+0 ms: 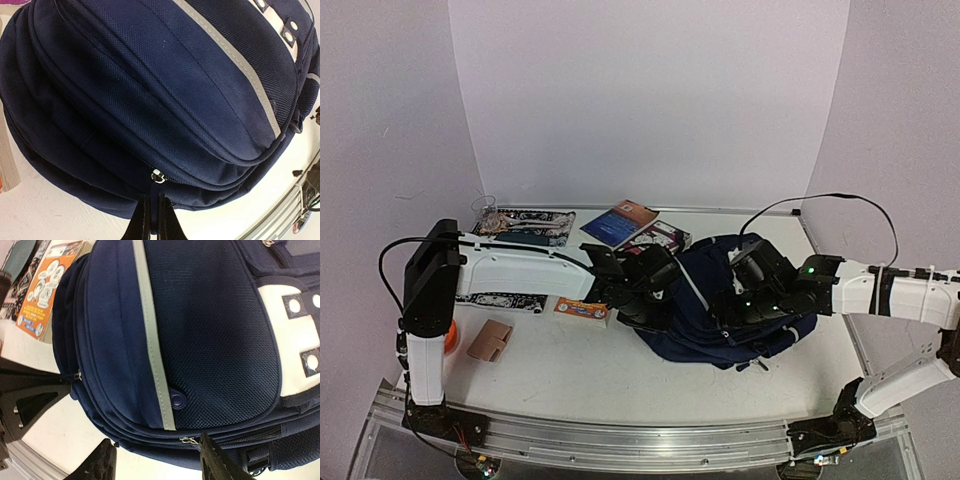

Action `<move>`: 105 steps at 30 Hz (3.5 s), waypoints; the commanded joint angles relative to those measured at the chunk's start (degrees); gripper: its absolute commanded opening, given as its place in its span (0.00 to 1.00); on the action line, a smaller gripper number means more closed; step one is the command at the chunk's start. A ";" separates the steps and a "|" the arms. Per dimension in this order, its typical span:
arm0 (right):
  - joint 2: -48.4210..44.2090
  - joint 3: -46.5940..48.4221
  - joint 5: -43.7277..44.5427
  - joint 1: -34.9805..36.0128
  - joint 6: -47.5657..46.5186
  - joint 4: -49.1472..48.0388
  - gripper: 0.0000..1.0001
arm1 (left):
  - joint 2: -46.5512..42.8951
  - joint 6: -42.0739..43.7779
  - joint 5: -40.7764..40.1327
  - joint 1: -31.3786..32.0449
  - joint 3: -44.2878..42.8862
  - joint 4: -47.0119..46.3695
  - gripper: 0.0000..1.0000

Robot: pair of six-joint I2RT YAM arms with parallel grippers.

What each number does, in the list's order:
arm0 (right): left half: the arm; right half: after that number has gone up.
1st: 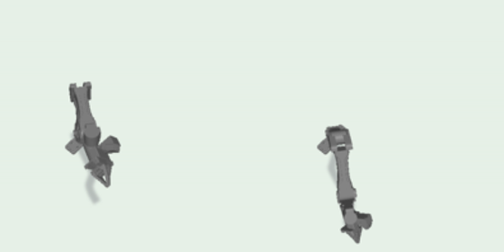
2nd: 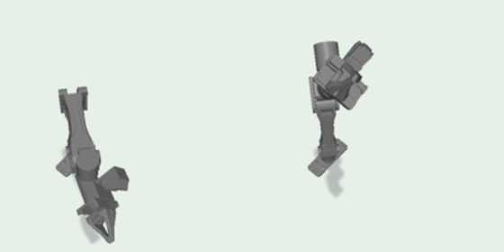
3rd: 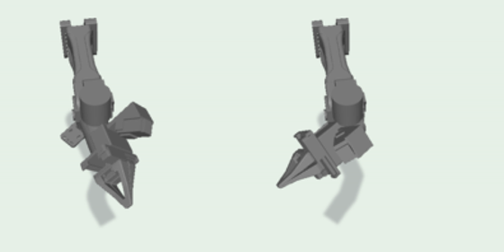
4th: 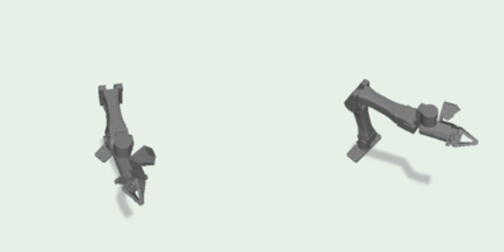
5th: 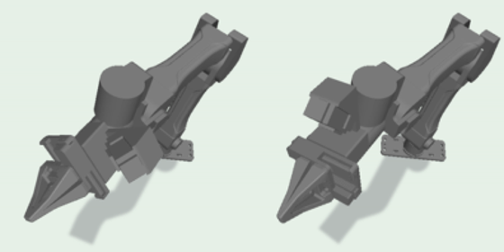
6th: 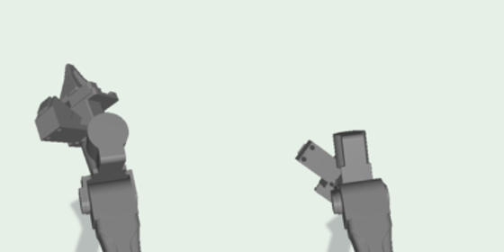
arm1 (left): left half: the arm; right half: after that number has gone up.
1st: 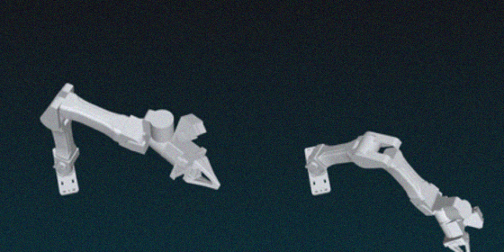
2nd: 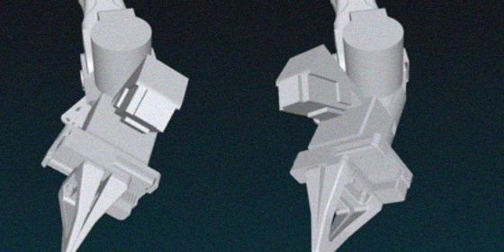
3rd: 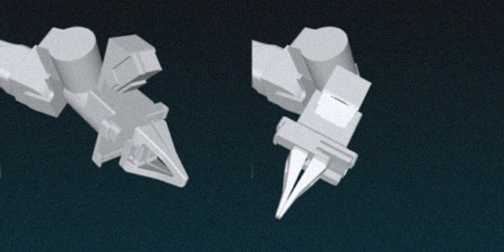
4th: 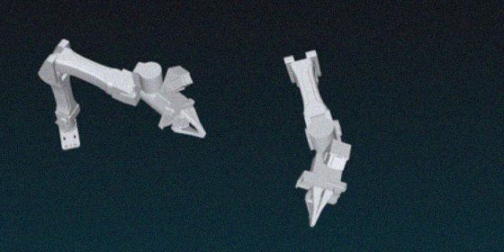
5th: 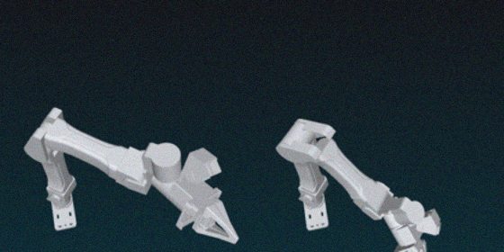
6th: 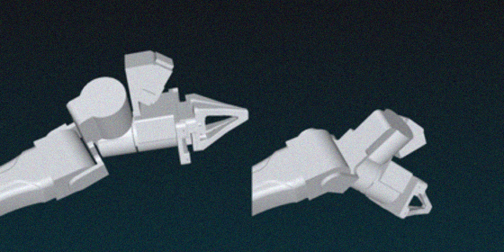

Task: Pack the student bag
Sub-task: Pick up the second largest pocket of the student bag, then hold the student bag at the center of the board, then unzip the second largest pocket of the student bag, then pick up the card case from the center of the board.

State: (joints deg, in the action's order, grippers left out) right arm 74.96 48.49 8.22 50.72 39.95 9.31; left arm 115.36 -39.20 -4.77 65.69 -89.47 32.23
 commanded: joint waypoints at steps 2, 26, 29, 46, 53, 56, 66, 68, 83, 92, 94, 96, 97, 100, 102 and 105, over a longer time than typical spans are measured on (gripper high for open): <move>-0.33 3.43 -4.15 0.06 -8.82 -0.11 0.60 | -7.35 4.69 -1.33 0.02 -3.03 -0.12 0.00; 7.09 10.30 -9.85 1.65 -21.16 -3.91 0.53 | -16.41 1.39 12.57 -2.94 2.81 -15.52 0.00; 8.69 10.57 -8.40 1.64 -21.62 -3.97 0.51 | -16.65 0.71 13.74 -2.94 2.84 -16.58 0.00; -1.48 3.41 -5.33 1.63 -25.75 -2.59 0.00 | -21.12 2.20 12.36 -12.12 10.19 -17.71 0.00; -11.26 -0.71 -7.78 1.58 -27.53 -0.61 0.00 | -20.91 6.33 9.16 -19.16 13.32 -17.39 0.00; -16.14 -2.09 -7.77 1.51 -27.55 -0.17 0.00 | -19.58 8.20 8.25 -21.77 13.45 -17.40 0.00; -25.35 -3.16 -11.85 1.51 -27.22 0.59 0.00 | -7.99 12.15 12.84 -25.28 9.00 -18.04 0.00; -24.33 -2.77 -14.00 1.54 -27.24 0.55 0.00 | -7.34 11.73 13.86 -25.02 9.27 -19.36 0.00; -24.96 2.51 -10.78 1.54 -26.99 -2.73 0.00 | 3.13 8.07 10.61 -24.73 6.79 -21.74 0.10; -20.52 2.99 -1.14 1.47 -26.89 -2.50 0.00 | -9.75 8.46 8.40 -25.39 9.55 -20.42 0.53; -19.40 3.64 -0.67 1.48 -27.15 -2.23 0.00 | -12.33 8.58 6.62 -25.93 10.09 -17.01 0.58; -18.53 4.23 -0.24 1.47 -27.35 -2.02 0.00 | -14.62 9.02 3.78 -26.39 10.86 -12.51 0.62; -18.23 4.38 -0.05 1.46 -27.43 -1.96 0.00 | -15.83 9.25 1.77 -26.54 11.60 -10.00 0.64; -17.77 4.43 0.63 1.48 -27.49 -1.93 0.00 | -20.27 9.27 -2.18 -27.07 15.65 -4.40 0.72; -17.51 4.42 0.81 1.47 -27.55 -1.93 0.00 | -22.98 8.58 -3.26 -27.90 18.96 -1.28 0.76; -16.92 4.51 0.66 1.43 -27.57 -1.95 0.00 | -27.40 7.00 -4.79 -29.68 24.18 2.67 0.80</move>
State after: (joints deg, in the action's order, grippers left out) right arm 57.59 49.76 6.09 52.18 13.23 10.28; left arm 92.67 -30.63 -4.38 38.37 -71.13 25.00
